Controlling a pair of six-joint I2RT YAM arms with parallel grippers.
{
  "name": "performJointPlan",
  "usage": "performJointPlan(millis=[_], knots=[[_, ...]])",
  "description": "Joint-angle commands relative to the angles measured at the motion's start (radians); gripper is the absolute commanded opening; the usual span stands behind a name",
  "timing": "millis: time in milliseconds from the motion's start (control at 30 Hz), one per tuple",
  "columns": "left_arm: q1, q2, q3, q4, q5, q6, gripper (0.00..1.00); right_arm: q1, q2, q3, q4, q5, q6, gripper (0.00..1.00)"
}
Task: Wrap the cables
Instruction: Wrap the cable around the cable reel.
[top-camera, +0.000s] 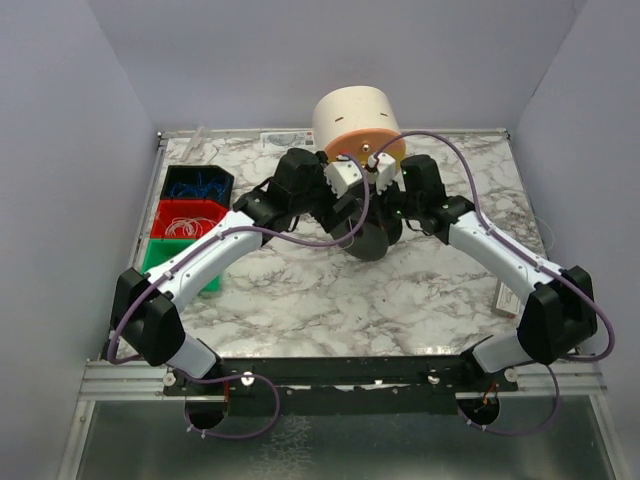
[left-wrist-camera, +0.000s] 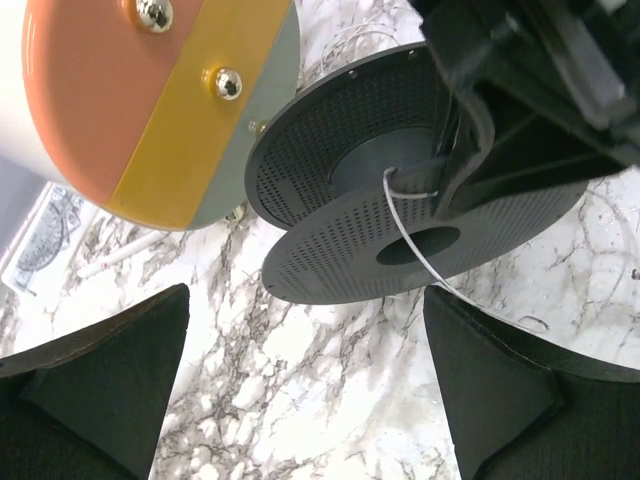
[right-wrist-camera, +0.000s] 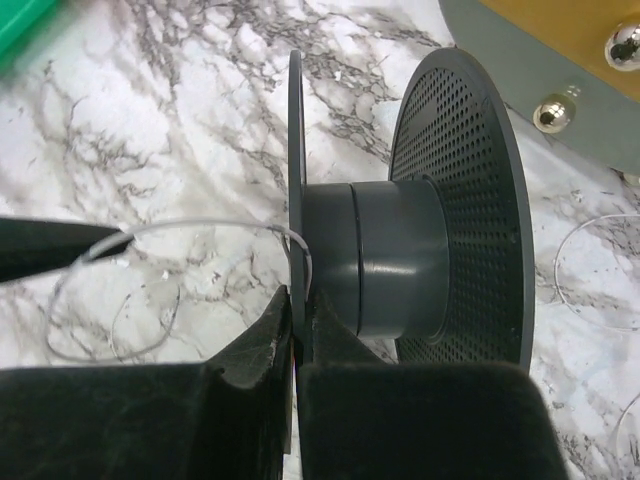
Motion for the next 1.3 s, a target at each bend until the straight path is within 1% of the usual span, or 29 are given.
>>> performJointPlan(millis=[0,67,100,133,233,267,333,567,767,933,1133,1267], knots=[[0.007,0.0,-0.028,0.052,-0.053,-0.079,0.99,0.072,0.025,0.011,0.088,0.311,0.157,0.0],[0.008,0.017,-0.03,0.045,-0.055,-0.079,0.99,0.074,0.06,0.038,0.071,0.318,0.199,0.01],[0.008,0.025,-0.029,0.037,-0.049,-0.077,0.99,0.074,0.074,0.049,0.062,0.309,0.207,0.03],[0.007,0.029,-0.03,0.026,-0.043,-0.075,0.99,0.074,0.085,0.058,0.055,0.288,0.211,0.1],[0.008,0.019,-0.047,0.026,-0.027,-0.077,0.99,0.074,0.08,0.059,0.06,0.232,0.204,0.4],[0.008,0.014,-0.052,0.032,-0.025,-0.08,0.99,0.074,0.068,0.053,0.069,0.22,0.204,0.47],[0.007,0.013,-0.046,0.036,-0.027,-0.088,0.99,0.074,0.035,0.039,0.086,0.202,0.189,0.58],[0.008,0.03,-0.013,0.039,-0.044,-0.127,0.99,0.072,-0.05,0.017,0.078,0.069,0.104,0.6],[0.008,0.033,-0.009,0.034,-0.031,-0.146,0.99,0.072,-0.094,-0.035,0.083,0.002,0.063,0.6],[0.018,0.032,0.0,0.018,0.039,-0.166,0.99,0.069,-0.107,-0.065,0.116,-0.004,0.057,0.6],[0.06,0.064,0.03,0.027,0.141,-0.257,0.99,0.034,-0.112,-0.104,0.161,-0.122,0.069,0.6],[0.093,0.087,0.051,0.027,0.214,-0.303,0.99,0.026,-0.122,-0.115,0.177,-0.151,0.054,0.6]])
